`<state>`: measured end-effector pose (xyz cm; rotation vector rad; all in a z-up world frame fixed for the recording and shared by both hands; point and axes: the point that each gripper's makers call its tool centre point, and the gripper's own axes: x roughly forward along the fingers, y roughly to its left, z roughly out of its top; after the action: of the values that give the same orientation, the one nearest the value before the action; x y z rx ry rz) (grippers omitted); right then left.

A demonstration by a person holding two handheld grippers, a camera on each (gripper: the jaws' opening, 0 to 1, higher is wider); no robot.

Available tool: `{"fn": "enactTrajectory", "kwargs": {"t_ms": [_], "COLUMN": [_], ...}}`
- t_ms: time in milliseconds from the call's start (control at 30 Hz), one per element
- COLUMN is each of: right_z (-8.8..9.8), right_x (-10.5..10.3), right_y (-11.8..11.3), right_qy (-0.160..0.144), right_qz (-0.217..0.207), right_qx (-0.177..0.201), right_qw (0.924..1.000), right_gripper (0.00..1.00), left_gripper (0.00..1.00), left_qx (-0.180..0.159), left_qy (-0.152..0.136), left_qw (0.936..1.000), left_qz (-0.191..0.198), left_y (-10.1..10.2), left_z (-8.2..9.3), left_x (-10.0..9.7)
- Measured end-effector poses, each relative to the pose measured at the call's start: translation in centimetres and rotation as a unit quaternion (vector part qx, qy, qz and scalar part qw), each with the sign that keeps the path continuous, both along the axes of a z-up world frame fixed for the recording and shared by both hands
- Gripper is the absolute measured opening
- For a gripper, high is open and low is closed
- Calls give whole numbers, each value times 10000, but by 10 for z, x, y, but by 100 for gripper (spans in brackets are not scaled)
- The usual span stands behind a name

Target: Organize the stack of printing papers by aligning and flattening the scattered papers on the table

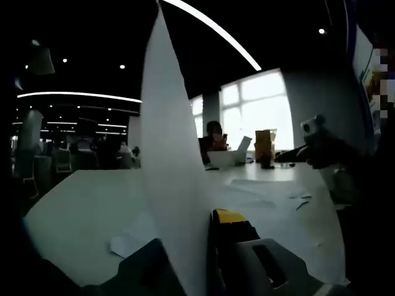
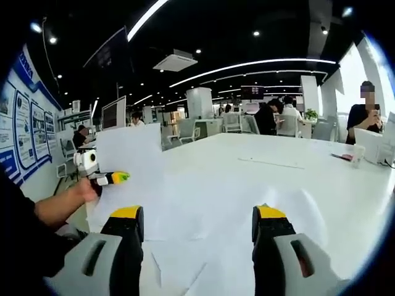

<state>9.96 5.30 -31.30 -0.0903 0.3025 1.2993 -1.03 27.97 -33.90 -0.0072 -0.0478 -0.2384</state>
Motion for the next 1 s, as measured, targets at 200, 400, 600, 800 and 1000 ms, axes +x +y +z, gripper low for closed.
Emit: {"fn": "enactTrajectory", "kwargs": {"t_ms": [200, 400, 600, 800, 1000], "right_z": [0, 0, 0, 2, -1], "right_x": [0, 6, 21, 30, 36], "right_y": [2, 3, 2, 4, 9], "right_qy": [-13, -20, -16, -2, -62], "right_qz": [5, -3, -71, -126, -112], "right_qx": [28, 26, 30, 79, -30], "right_qw": [10000, 10000, 10000, 9999, 9999], "right_gripper": [67, 66, 66, 67, 66], "left_gripper": [7, 7, 7, 7, 7], "left_qx": [9, 21, 27, 32, 42], "left_qy": [16, 35, 38, 23, 20], "left_qw": [10000, 10000, 10000, 10000, 10000], "left_qz": [12, 16, 10, -4, -9], "left_y": [1, 0, 0, 0, 0], "left_z": [-1, -2, -2, -2, -2], "left_x": [0, 1, 1, 1, 1]}}
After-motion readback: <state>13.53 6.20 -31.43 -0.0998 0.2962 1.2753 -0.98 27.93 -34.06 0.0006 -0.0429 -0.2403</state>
